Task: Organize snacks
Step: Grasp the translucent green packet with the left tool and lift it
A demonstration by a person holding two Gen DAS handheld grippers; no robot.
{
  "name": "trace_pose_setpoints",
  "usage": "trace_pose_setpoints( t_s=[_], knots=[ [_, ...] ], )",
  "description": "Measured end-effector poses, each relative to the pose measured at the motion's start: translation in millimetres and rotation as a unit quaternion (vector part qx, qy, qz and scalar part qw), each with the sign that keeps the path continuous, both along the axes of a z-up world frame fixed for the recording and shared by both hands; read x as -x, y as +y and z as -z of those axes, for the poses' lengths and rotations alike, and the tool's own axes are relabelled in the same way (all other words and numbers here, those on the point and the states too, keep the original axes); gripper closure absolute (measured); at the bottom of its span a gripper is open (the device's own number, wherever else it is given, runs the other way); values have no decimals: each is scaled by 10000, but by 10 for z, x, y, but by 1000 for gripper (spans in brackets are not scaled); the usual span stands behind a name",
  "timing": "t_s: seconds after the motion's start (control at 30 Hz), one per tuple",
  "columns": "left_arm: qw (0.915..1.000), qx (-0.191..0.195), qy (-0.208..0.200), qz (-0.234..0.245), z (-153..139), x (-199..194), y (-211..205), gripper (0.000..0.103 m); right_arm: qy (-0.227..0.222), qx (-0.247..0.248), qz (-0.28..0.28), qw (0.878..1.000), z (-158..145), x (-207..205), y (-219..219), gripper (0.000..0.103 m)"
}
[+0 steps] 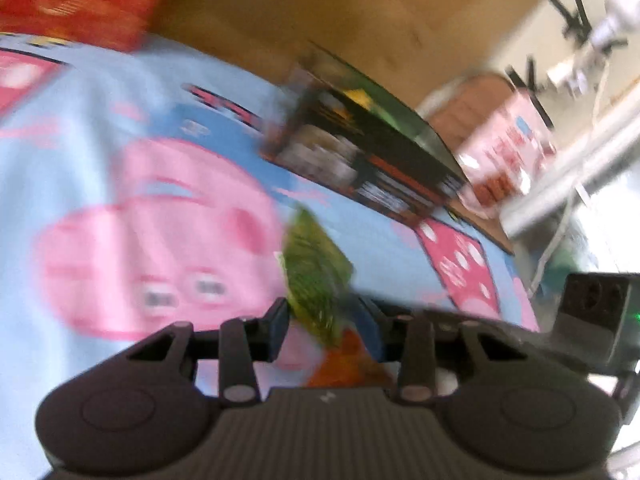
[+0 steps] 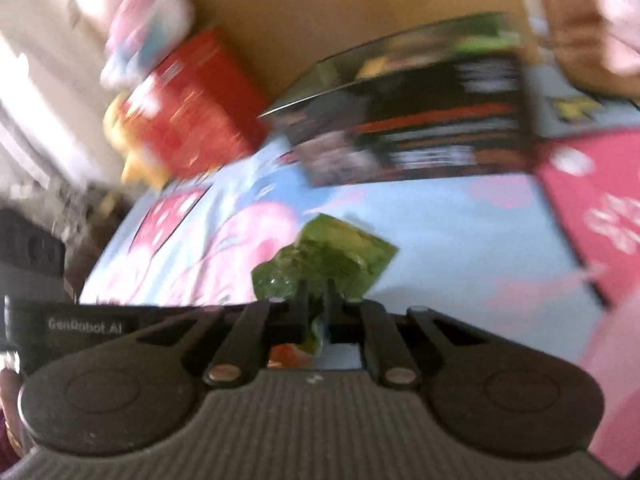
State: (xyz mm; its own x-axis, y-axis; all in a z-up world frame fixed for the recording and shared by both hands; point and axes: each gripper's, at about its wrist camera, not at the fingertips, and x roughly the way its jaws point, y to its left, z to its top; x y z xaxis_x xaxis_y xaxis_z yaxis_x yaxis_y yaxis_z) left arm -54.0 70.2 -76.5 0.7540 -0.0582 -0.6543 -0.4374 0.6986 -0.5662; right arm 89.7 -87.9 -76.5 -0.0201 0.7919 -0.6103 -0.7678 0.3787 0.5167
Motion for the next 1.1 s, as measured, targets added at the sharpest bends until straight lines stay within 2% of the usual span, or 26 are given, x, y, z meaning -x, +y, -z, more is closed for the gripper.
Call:
trace_pose_setpoints(
  t_s=[0.1, 0.17, 0.23, 0.3, 0.43, 0.5, 0.6, 0.67, 0.73, 0.77, 0.8, 0.9, 1.1],
  knots=[
    [9989, -73, 23, -467, -2, 365, 243, 63, 111, 110, -679, 9976, 6, 245, 240, 91],
    [9961, 11, 38, -884, 34, 577, 417, 61, -89, 7, -672, 9977, -58, 307, 278, 91],
    [9940, 209, -60, -1073, 71, 720, 525, 61, -247, -74, -395, 9989, -133, 263, 286, 91],
    [9945, 258, -161, -1006, 68, 771, 527, 57, -238, -67, -110, 9996, -167, 163, 308, 90],
    [9977, 278, -253, -558, 87, 647, 349, 51, -562, 260, 192, 9979, -132, 54, 327, 86],
    [9981, 365, -233, -444, 139, 566, 286, 48, -346, 331, 218, 9986, -55, 5, 309, 77],
    [9978, 352, -286, -477, 164, 547, 269, 48, 60, 382, 84, 9992, 89, -13, 270, 76],
    [9977, 371, -313, -474, 181, 545, 268, 53, 39, 360, -31, 9993, 76, 95, 261, 76],
    [9981, 229, -222, -522, 175, 546, 238, 64, 18, 339, -137, 9993, 76, 208, 273, 77],
    [9983, 143, -168, -534, 174, 559, 234, 74, -29, 345, -177, 9992, 74, 268, 281, 79],
    [9984, 62, -116, -551, 180, 591, 232, 76, -69, 328, -197, 9992, 74, 312, 284, 79],
    [9988, -61, -132, -469, 159, 688, 179, 77, 24, 272, -287, 9992, 80, 424, 243, 84],
    [9992, -263, -118, -263, 124, 841, -2, 77, -280, 164, -443, 9985, 24, 688, 92, 91]
  ],
)
